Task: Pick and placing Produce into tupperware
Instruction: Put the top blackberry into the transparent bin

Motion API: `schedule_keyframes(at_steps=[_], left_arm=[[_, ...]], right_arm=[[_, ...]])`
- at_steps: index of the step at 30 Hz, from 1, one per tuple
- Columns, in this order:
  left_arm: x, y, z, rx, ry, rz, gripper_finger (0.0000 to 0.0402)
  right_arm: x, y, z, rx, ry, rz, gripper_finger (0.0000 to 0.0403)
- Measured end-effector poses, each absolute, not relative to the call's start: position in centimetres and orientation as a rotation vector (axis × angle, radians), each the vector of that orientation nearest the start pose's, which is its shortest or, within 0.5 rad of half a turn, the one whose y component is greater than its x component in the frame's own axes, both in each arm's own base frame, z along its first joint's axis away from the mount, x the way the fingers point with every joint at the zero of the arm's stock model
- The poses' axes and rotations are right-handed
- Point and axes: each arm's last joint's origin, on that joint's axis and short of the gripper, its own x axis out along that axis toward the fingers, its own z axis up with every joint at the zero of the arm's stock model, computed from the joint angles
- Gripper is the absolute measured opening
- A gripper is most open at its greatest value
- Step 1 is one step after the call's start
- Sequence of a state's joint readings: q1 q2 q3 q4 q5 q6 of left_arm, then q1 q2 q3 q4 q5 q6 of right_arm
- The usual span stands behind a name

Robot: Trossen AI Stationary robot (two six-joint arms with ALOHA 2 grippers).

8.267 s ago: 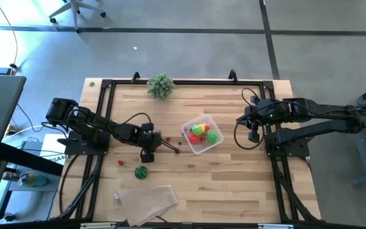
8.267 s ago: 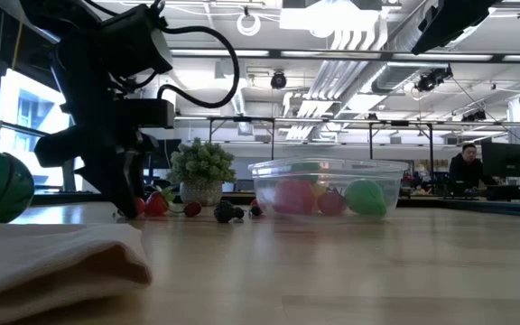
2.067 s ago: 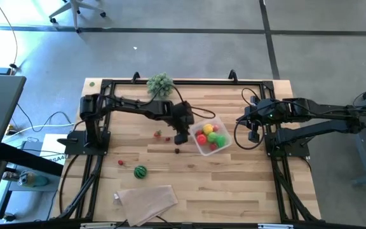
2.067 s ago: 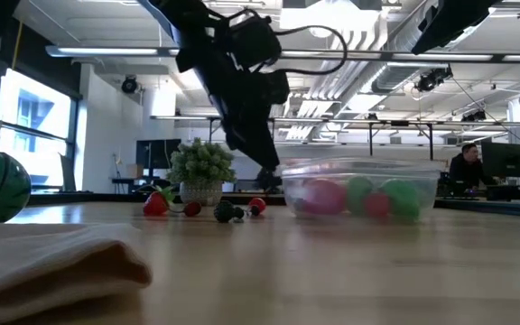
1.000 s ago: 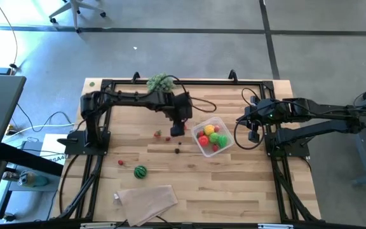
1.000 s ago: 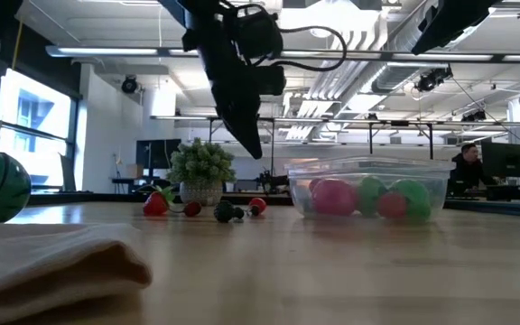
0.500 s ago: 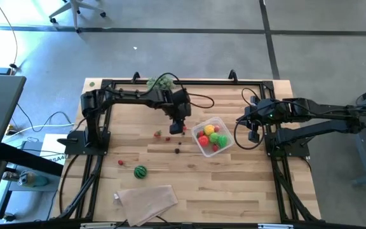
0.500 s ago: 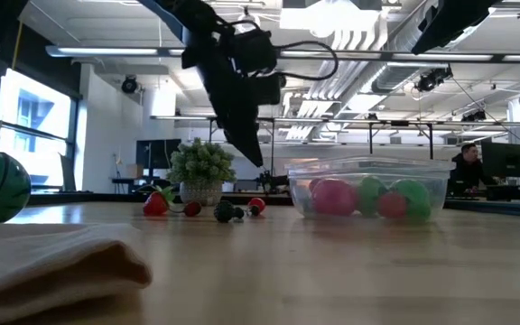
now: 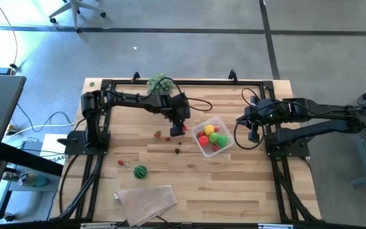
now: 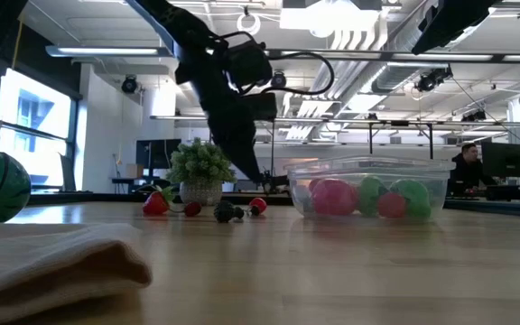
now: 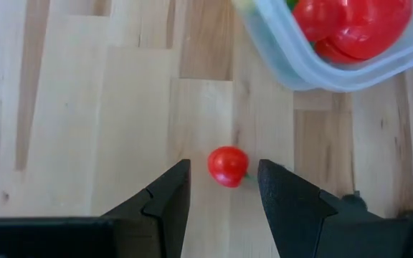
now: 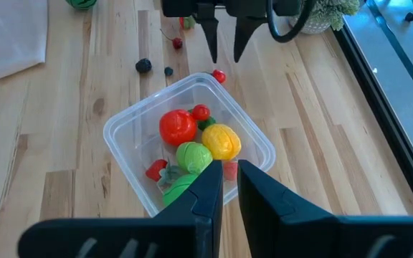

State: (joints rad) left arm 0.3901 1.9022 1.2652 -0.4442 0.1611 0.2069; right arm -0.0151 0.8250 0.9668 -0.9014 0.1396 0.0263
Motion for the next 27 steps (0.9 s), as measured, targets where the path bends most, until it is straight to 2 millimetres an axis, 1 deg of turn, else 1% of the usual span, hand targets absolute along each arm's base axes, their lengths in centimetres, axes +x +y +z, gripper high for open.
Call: schedule_keyframes(at_steps=[3,7,10,12,19,27], left_arm=[[36.2,13.7,16.6,-0.100,1.045,0.081,0.0154],[36.9,13.2,15.3,-0.094,1.054,0.065,0.0154],[36.8,13.4,14.4,-0.073,1.099,0.112,0.0154],[36.8,13.6,14.3,-0.060,1.102,0.138,0.0154],[36.8,13.6,14.3,-0.054,1.114,0.147,0.0154],[35.7,13.2,13.8,-0.111,1.231,0.147,0.0154]], right_arm=[[14.5,-0.6,32.5,-0.022,0.757,-0.157,0.0034],[14.5,-0.6,32.5,-0.022,0.757,-0.158,0.0034],[14.5,-0.6,32.5,-0.022,0.757,-0.157,0.0034],[14.5,-0.6,32.5,-0.022,0.757,-0.157,0.0034],[14.5,-0.6,32.5,-0.022,0.757,-0.157,0.0034],[14.5,-0.6,32.5,-0.022,0.757,-0.157,0.0034]])
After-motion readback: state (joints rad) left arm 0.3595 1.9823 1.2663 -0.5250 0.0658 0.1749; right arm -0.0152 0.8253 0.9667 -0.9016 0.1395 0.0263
